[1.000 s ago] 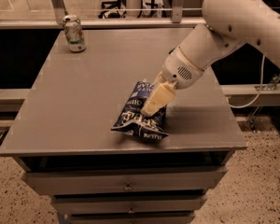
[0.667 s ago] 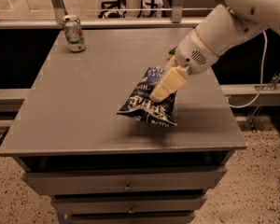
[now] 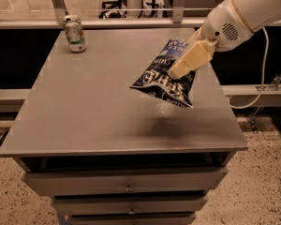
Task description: Move blue chip bag near 7up can
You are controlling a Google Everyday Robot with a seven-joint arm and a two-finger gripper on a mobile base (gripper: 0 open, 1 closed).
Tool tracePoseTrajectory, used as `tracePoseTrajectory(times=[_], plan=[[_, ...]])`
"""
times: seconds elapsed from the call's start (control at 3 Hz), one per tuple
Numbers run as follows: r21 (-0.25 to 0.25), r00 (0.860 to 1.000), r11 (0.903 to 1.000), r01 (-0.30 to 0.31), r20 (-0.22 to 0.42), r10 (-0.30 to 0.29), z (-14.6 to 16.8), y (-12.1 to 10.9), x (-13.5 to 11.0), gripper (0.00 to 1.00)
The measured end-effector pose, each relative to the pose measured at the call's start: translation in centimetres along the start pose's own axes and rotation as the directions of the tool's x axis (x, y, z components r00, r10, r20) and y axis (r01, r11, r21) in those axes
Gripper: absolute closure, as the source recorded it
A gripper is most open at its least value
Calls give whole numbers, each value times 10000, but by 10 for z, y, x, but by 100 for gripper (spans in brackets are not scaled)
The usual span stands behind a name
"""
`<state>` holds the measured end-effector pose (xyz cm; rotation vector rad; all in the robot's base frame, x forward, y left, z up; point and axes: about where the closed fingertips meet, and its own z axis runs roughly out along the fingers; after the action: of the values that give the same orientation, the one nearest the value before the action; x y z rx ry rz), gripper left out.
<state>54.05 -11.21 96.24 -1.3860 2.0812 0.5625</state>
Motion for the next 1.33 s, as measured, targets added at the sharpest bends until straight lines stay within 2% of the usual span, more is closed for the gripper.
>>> tracePoseTrajectory(times=[0.33,0.67,1.0,1.33], plan=[[0,10000,10000,1,1,-1,0,0,0,100],[101,9983,9998,-162,565,156,10,-12,-6,100],[331,9859,9983,-483,1621,423,37,-54,-29,100],[659,9612,9964,-525,2739,325,78,-116,-82,100]])
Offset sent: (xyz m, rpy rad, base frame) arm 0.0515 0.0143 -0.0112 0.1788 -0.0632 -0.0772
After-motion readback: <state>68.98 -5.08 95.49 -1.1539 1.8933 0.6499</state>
